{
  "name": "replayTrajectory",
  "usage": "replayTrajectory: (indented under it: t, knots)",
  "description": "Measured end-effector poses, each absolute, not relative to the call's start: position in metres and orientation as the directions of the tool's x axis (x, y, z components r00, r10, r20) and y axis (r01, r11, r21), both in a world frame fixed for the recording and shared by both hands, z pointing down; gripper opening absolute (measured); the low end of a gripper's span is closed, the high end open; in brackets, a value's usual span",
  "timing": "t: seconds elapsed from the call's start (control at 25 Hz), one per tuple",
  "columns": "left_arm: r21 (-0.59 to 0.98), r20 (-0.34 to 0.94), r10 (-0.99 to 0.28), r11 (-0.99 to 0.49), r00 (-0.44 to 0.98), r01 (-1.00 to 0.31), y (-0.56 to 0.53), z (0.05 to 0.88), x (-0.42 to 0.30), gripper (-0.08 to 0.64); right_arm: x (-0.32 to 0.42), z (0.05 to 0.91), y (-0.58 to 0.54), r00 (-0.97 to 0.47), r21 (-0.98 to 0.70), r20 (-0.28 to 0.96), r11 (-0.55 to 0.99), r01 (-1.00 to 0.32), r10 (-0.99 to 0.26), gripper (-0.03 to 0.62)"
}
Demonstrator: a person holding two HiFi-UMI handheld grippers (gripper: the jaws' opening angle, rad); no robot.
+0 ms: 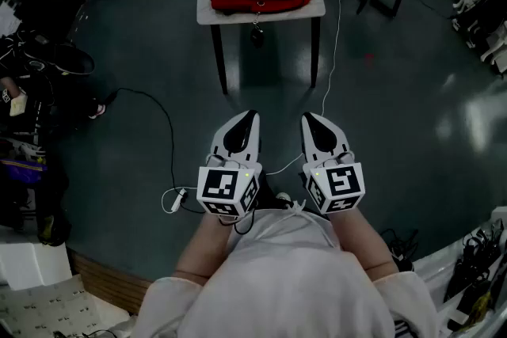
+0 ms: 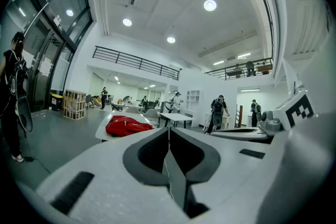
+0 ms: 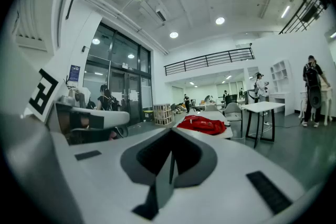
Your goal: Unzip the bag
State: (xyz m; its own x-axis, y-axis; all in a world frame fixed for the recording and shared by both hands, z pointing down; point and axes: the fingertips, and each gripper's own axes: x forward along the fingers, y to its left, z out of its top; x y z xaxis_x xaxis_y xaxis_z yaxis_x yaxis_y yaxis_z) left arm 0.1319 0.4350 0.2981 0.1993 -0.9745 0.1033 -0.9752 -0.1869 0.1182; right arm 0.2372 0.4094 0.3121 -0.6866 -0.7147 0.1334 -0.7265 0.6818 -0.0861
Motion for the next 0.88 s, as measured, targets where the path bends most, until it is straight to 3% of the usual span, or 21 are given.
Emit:
replayTrajectory:
  t: [0.88]
  knots:
    - [0.130,0.170,-0.959,-0.206,0.227,-0.970,0.390,0.326,0.123,0.025,0.234,0.340,0.363,-0.674,-0.178,0.174,0.650,-0.739,-0.718,0.028]
